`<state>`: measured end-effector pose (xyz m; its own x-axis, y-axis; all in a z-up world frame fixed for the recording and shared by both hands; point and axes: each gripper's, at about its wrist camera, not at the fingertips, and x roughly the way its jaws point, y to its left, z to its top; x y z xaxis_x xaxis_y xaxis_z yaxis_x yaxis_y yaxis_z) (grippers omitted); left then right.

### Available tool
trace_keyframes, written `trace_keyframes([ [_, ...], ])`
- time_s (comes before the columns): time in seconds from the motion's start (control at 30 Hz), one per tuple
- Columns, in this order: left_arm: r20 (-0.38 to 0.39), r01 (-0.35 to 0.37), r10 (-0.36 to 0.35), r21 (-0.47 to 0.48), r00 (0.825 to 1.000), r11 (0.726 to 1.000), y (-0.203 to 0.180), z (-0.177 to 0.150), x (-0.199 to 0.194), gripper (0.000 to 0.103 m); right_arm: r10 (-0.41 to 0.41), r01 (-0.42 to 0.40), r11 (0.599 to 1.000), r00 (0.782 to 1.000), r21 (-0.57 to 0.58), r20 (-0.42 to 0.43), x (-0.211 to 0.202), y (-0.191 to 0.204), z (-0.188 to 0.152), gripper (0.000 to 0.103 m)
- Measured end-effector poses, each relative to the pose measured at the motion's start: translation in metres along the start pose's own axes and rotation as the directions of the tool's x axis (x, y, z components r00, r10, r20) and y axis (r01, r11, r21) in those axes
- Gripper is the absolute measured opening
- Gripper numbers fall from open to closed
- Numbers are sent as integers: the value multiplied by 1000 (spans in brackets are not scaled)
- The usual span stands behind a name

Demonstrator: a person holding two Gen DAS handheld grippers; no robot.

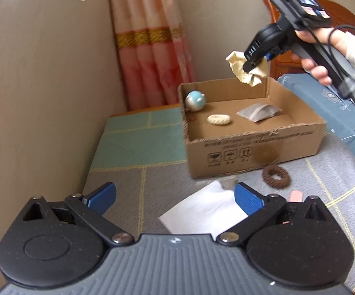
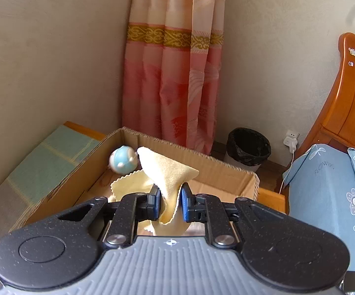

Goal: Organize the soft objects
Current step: 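Move both tools back toward the pink strip and brown hair tie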

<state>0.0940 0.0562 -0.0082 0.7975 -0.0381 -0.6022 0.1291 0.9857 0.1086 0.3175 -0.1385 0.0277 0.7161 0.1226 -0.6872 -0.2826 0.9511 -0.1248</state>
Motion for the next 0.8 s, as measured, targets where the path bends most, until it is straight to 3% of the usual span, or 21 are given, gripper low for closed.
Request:
trace_keyframes([
  [0.07,-6,0,0,-14,1000,1000,5,-2,1,102,-13,13,1000,1000,6,7,9,1,7,27],
  [0.1,-11,-1,0,-20,1000,1000,7,-4,2,102,-17,17,1000,1000,-2,9,12,2,9,50],
  [0.13,-14,-3,3,-22,1000,1000,8,-5,2,102,-30,30,1000,999,-9,15,13,3,10,80],
  [0.2,-20,-7,6,-24,1000,1000,9,-7,3,102,-52,53,998,997,-16,54,9,5,9,100],
  [0.8,-37,21,-21,2,999,1000,0,-18,-15,102,16,-14,999,997,-29,73,-86,21,-45,103],
])
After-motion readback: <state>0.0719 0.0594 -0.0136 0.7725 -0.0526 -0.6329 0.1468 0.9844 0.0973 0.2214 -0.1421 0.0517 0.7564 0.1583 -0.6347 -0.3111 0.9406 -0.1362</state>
